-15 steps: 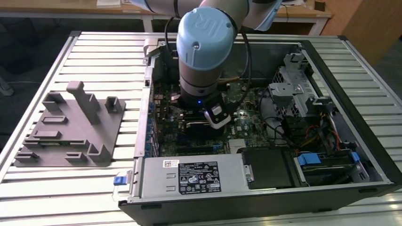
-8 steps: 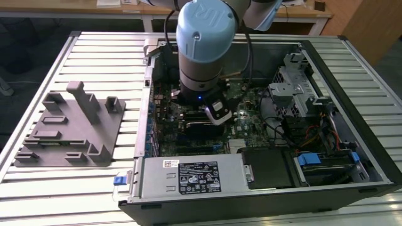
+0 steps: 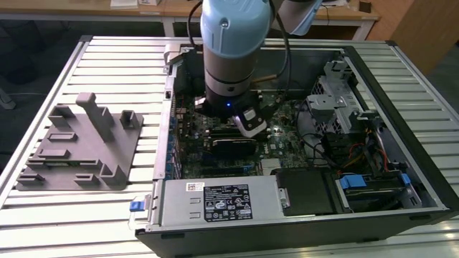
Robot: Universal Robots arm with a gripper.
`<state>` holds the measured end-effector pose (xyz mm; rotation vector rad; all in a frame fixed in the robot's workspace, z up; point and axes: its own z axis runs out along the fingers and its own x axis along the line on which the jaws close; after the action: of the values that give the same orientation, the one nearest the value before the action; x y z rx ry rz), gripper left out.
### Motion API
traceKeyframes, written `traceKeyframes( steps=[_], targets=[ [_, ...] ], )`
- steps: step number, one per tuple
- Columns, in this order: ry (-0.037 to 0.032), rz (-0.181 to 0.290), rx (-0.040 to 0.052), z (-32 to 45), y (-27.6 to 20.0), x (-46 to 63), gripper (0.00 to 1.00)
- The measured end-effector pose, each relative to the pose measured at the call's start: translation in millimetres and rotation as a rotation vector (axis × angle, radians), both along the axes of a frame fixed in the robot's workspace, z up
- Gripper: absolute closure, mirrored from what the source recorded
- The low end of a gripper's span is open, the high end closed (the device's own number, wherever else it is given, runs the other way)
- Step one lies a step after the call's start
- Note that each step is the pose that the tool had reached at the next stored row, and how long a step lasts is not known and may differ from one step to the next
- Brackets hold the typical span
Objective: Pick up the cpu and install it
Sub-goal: 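Install the second cpu locking lever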
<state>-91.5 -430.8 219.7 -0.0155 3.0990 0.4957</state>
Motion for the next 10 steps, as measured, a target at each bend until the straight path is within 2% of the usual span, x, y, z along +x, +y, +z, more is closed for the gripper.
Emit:
traceKeyframes(
  steps=[2,8,10],
  targets=[
    [0.0001,-0.004,-0.0185,2.1,0.0,0.1,0.89],
    [0.0003,-0.025,-0.0738,2.2,1.0,4.4,0.89],
    [0.0003,-0.030,-0.0814,2.2,1.7,7.9,0.89]
  ],
)
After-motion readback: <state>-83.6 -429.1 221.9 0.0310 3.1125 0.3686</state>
